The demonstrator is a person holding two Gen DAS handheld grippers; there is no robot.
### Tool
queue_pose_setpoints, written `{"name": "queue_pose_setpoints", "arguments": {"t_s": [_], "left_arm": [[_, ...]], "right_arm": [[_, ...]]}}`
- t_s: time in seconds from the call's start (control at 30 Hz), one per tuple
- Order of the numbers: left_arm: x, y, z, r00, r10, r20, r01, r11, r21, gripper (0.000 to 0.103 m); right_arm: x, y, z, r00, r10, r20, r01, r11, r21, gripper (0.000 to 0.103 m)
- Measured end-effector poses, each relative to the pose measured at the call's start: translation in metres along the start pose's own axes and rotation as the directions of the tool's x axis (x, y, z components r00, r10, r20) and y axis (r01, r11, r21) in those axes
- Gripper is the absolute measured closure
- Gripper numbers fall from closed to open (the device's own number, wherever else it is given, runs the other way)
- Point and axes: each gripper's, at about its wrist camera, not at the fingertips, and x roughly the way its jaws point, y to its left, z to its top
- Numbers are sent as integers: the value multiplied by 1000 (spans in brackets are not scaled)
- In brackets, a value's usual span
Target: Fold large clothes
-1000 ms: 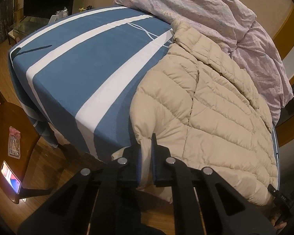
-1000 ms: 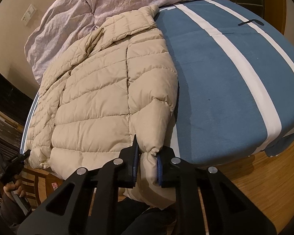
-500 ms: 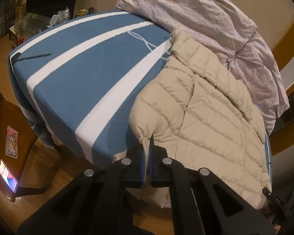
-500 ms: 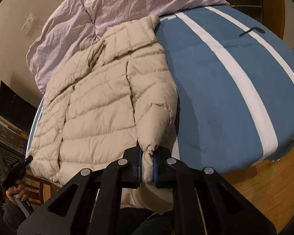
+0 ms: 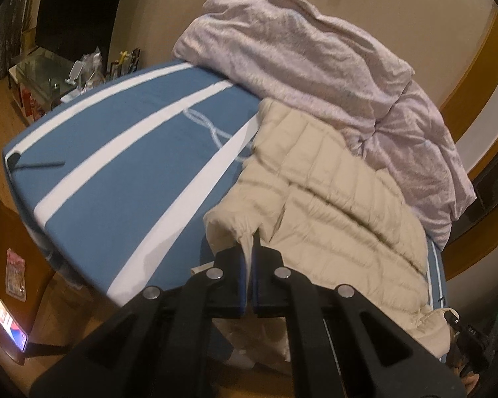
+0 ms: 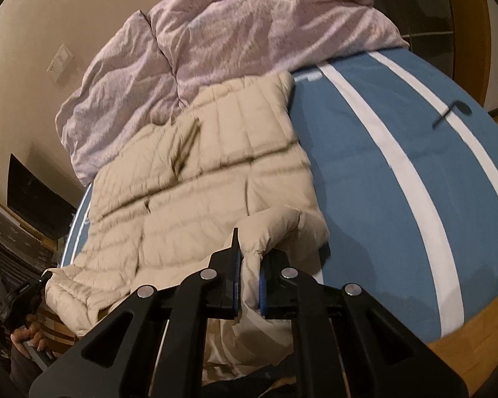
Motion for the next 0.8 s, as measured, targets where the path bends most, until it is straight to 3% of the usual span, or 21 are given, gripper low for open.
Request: {"name": "queue_pose_setpoints", "arguments": {"t_s": [0.37, 0.8], "left_arm": [[22, -28, 49, 999, -17, 30, 17, 1000, 20, 101], [83, -77, 134, 998, -32, 48, 28, 995, 96, 101]], "right_arm": [[16, 13, 47, 999, 13, 41, -13, 1000, -5, 95], [45, 18, 116, 992, 10, 123, -14, 999, 36, 95]]}}
